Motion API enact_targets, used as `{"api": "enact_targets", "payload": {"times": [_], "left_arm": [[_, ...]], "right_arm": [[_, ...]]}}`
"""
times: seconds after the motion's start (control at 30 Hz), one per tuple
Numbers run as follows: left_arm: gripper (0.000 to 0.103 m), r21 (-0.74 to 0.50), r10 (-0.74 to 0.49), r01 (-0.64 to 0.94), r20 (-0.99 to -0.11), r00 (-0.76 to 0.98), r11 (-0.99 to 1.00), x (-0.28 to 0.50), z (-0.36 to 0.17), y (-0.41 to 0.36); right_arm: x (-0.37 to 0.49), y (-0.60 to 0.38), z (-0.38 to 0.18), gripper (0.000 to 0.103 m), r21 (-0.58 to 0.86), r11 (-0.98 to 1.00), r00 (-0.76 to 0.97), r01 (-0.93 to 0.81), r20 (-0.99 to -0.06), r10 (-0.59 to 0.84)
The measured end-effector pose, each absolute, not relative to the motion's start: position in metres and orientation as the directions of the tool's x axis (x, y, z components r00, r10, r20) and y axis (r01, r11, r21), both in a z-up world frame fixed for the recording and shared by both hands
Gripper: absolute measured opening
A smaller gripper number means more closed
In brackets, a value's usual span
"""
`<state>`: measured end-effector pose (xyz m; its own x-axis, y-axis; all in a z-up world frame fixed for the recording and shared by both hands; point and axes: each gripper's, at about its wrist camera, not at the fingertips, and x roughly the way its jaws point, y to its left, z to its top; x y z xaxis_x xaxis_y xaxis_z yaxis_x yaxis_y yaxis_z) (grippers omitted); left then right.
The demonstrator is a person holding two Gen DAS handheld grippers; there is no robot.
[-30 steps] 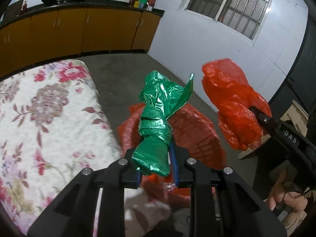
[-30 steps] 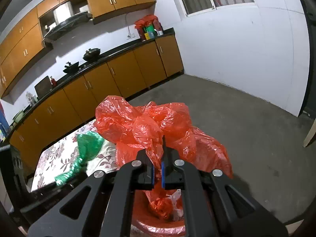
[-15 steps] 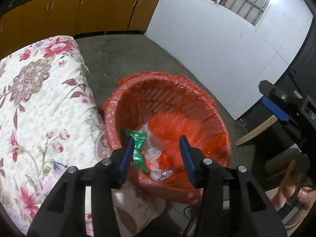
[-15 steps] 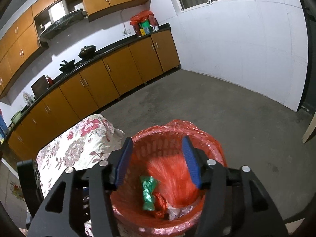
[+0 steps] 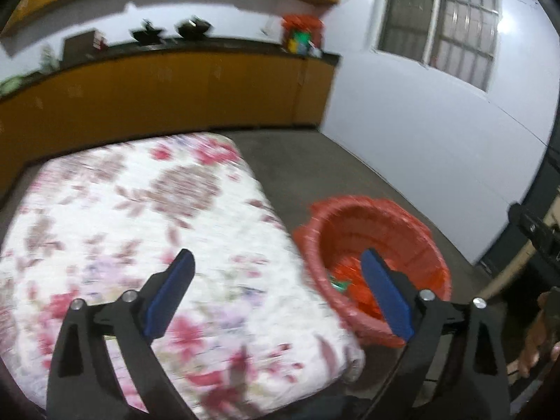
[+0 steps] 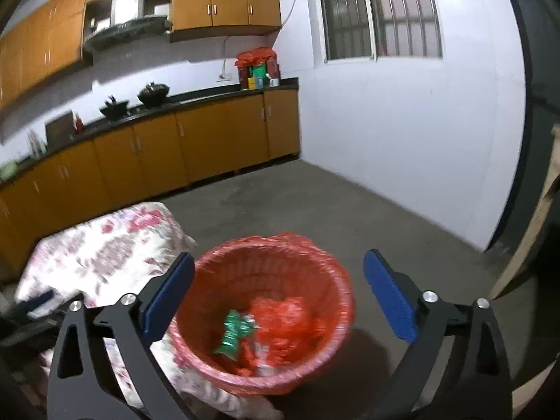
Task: Collect trash
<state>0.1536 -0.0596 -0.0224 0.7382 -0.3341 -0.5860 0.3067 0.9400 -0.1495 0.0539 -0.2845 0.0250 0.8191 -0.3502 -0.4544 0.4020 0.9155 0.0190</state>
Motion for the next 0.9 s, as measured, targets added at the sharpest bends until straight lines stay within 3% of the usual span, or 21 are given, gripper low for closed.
{"api": "enact_targets", "payload": {"times": [0.27,0.9], "left_arm": [[0.099,-0.026,-0.158,0.168,-0.505,0.848,0.985,0.103,0.004,-0.024],[0.099,0.001,-0.071,0.079,-0.424,0.903,0.997,0.040,0.019,-0.002]], "right_arm": [[0.033,-0.251,0.035,0.101,0.006,0.940,0.849,0.342,-0.432,-0.306],[0.005,-0.193,0.030,0.101,-0.068,0.963,0.865,0.262,-0.427,-0.265]]}}
